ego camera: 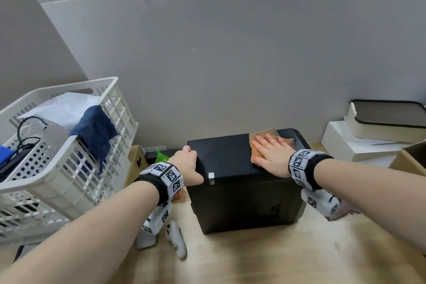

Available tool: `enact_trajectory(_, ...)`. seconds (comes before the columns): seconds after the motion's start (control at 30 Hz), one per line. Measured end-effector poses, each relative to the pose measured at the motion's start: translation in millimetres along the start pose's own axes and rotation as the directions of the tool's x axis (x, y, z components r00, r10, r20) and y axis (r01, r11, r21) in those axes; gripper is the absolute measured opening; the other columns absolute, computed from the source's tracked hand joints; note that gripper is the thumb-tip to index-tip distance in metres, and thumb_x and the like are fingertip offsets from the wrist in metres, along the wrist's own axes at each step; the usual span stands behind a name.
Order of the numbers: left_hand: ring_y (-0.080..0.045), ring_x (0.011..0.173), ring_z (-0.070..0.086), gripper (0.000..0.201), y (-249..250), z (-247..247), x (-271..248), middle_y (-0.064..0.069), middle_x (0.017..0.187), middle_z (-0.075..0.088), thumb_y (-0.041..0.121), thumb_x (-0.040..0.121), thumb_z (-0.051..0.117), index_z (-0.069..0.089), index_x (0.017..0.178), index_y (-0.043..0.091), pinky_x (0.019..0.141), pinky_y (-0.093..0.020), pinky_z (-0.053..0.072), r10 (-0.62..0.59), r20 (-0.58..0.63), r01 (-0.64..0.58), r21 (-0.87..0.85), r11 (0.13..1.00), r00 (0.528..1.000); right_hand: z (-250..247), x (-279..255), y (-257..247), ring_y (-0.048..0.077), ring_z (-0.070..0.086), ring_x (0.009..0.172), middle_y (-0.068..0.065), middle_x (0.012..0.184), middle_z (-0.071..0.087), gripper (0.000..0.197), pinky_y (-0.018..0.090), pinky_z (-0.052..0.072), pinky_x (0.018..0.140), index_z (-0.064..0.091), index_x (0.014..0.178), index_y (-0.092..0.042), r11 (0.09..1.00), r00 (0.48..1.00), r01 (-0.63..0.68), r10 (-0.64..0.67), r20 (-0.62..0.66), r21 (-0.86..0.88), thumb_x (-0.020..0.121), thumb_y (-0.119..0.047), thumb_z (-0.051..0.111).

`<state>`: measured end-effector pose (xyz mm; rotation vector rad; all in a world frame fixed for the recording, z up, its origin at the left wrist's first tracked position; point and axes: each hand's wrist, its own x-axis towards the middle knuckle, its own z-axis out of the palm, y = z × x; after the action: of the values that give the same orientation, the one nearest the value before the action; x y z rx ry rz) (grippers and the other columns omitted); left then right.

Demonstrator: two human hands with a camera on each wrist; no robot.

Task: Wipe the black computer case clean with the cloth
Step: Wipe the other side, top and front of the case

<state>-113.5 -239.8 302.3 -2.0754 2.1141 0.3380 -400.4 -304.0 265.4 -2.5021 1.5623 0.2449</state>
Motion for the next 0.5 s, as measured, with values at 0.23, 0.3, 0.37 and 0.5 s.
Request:
enact_trajectory(0.23,-0.018,0.095,0.050,0.061,9.8,-1.1,-4.5,-0.003,0.114,0.044,0.043,0.067,0.070,0.050,0.117,0.016,0.073,-0.031,0.051,0.001,0.017,-0.004,0.132,0.991,1.000,11.6,-8.0,-87.7,0.024,-0.011,0.152,-0.004,0.166,-0.008,0.070,0.050,-0.006,0.122,0.000,0.158,-0.026,0.991,0.990,0.130,-0.130,-0.051,-0.013,0.098,-0.057,0.019)
enact_trajectory(0.3,-0.018,0.092,0.052,0.062,17.1,-6.3,-4.7,-0.004,0.112,0.043,0.046,0.068,0.071,0.051,0.117,0.015,0.068,-0.030,0.049,-0.009,0.049,-0.001,0.206,0.979,0.999,14.3,-9.4,-102.3,0.024,-0.011,0.152,-0.004,0.166,-0.009,0.069,0.050,-0.007,0.122,0.000,0.158,-0.026,0.987,0.986,0.159,-0.160,-0.055,-0.033,0.100,-0.056,0.019)
enact_trajectory(0.37,-0.020,0.089,0.057,0.060,26.6,-14.4,-3.6,-0.005,0.109,0.045,0.051,0.067,0.071,0.056,0.113,0.015,0.066,-0.031,0.051,-0.023,0.093,-0.002,0.264,0.965,0.995,11.7,-11.3,-101.5,0.024,-0.012,0.152,-0.004,0.166,-0.009,0.067,0.048,-0.008,0.122,-0.001,0.158,-0.027,0.985,0.985,0.167,-0.168,-0.044,-0.034,0.101,-0.055,0.020)
enact_trajectory(0.5,-0.023,0.085,0.061,0.060,41.6,-20.8,1.4,-0.007,0.104,0.053,0.057,0.062,0.074,0.065,0.106,0.016,0.074,-0.034,0.058,-0.037,0.125,-0.009,0.349,0.937,0.991,11.5,-18.5,-80.8,0.021,-0.010,0.153,-0.005,0.166,-0.007,0.066,0.047,-0.005,0.123,-0.001,0.158,-0.028,0.984,0.984,0.174,-0.175,-0.042,-0.023,0.101,-0.053,0.020)
